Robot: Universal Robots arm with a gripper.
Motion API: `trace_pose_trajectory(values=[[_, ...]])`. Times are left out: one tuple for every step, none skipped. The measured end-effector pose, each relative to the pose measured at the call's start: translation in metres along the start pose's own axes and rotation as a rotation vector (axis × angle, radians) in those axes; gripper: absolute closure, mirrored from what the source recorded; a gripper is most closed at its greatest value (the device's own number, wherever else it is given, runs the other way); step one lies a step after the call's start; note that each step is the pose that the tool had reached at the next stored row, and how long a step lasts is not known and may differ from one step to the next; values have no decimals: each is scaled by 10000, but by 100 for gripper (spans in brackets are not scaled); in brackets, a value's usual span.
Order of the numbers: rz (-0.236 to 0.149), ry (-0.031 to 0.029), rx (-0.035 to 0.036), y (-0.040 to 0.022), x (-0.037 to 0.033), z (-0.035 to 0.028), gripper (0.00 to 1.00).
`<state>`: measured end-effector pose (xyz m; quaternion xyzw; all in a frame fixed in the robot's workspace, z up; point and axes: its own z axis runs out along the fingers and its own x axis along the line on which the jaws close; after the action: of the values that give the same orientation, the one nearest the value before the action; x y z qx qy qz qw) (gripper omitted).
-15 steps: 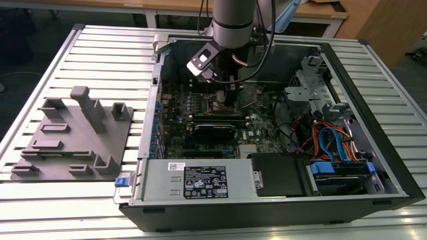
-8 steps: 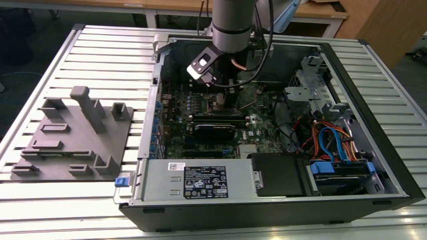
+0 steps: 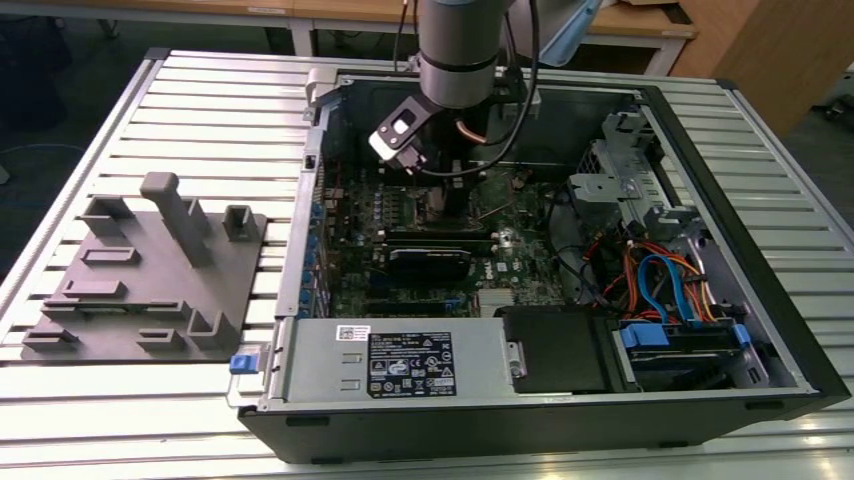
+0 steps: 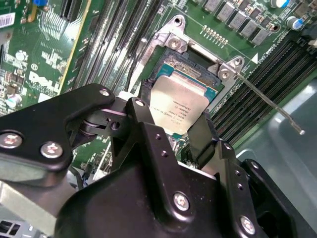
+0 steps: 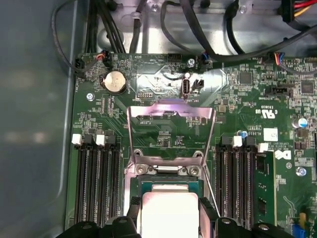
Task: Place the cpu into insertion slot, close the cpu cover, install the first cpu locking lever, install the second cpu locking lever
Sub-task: 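Place the cpu into insertion slot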
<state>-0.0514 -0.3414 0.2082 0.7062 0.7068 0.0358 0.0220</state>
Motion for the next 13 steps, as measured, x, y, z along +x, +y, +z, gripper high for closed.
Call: trace_pose_trajectory(values=[[29, -2, -1, -3, 1, 7, 46], [34, -2, -1, -3, 1, 16, 46], [34, -3, -1, -4, 1, 26, 46], [35, -3, -1, -5, 2, 39, 46], [37, -2, -1, -7, 3, 53, 46], [36, -2, -1, -8, 4, 64, 46], [37, -3, -1, -8, 5, 73, 46], [40, -4, -1, -9, 5, 81, 46], [48, -3, -1, -9, 5, 88, 46], [57, -4, -1, -10, 5, 94, 46], [60, -5, -1, -11, 5, 101, 46], [61, -5, -2, -11, 4, 109, 46], [62, -5, -1, -12, 4, 118, 46]])
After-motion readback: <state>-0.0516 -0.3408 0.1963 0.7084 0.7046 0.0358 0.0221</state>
